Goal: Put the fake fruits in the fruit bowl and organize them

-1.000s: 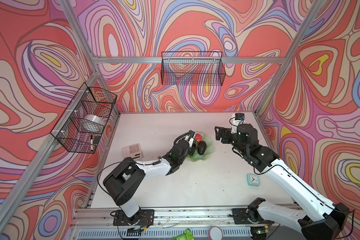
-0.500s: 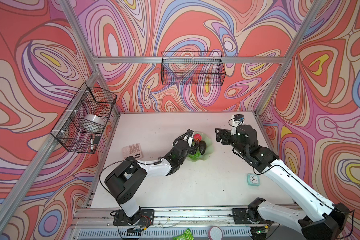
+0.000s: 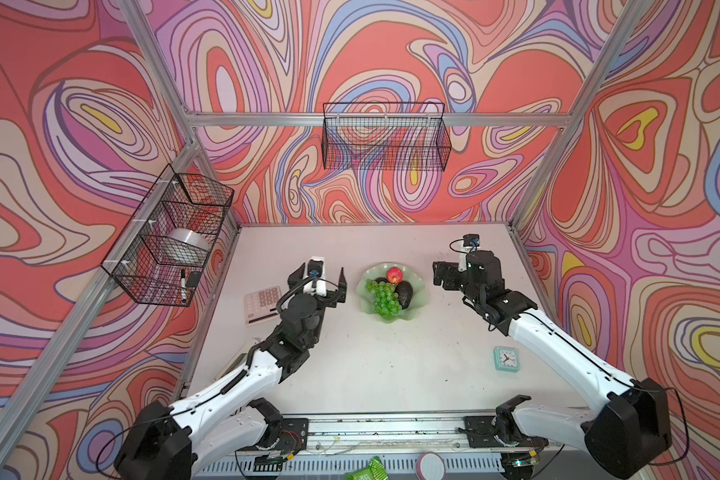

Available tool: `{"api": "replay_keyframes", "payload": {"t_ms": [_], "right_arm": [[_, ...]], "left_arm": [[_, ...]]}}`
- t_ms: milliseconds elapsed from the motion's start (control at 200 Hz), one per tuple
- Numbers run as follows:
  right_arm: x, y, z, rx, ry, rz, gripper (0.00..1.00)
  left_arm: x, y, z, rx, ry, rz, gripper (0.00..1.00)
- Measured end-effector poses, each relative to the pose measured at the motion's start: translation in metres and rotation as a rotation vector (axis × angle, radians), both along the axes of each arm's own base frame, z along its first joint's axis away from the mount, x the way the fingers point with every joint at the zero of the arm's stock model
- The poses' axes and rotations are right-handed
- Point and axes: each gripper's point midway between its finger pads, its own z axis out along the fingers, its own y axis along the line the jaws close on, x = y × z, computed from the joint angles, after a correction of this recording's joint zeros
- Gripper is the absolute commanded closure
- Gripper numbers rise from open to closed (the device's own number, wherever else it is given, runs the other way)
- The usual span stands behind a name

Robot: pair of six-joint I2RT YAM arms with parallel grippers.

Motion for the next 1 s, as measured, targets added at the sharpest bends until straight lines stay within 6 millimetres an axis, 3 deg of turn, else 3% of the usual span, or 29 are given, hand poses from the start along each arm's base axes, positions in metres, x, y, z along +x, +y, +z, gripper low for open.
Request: {"api": "replay_keyframes", "payload": {"t_ms": [90, 185, 356, 431, 526, 621, 836, 996], "right_arm": [[0.007, -0.04, -0.031, -0.004, 0.033, -0.101, 0.02], [0.006, -0.077, -0.057, -0.026, 0.032, -0.211, 0.02], [0.0, -0.102, -0.092, -0.112, -0.015, -0.288, 0.02], [0.001, -0.108, -0.105, -0.158, -0.041, -0.301, 0.02], [0.001, -0.114, -0.118, -0.199, -0.074, -0.303, 0.02], [0.004, -0.116, -0.123, -0.219, -0.118, -0.291, 0.02], [0.021, -0.112, -0.114, -0.203, -0.246, -0.232, 0.02], [0.022, -0.107, -0.127, -0.2, -0.262, -0.197, 0.02]], "left_arm": [[-0.012, 0.046, -0.034, 0.029, 0.049, 0.133, 0.0], [-0.021, 0.08, -0.065, 0.048, 0.101, 0.244, 0.0], [-0.02, 0.132, -0.116, 0.039, 0.21, 0.412, 0.0], [-0.017, 0.146, -0.137, 0.044, 0.259, 0.452, 0.0], [-0.012, 0.149, -0.155, 0.044, 0.298, 0.438, 0.0], [-0.003, 0.149, -0.157, 0.007, 0.281, 0.4, 0.01], [0.018, 0.14, -0.164, -0.031, 0.249, 0.293, 0.0], [0.024, 0.134, -0.197, -0.022, 0.313, 0.243, 0.0]]}}
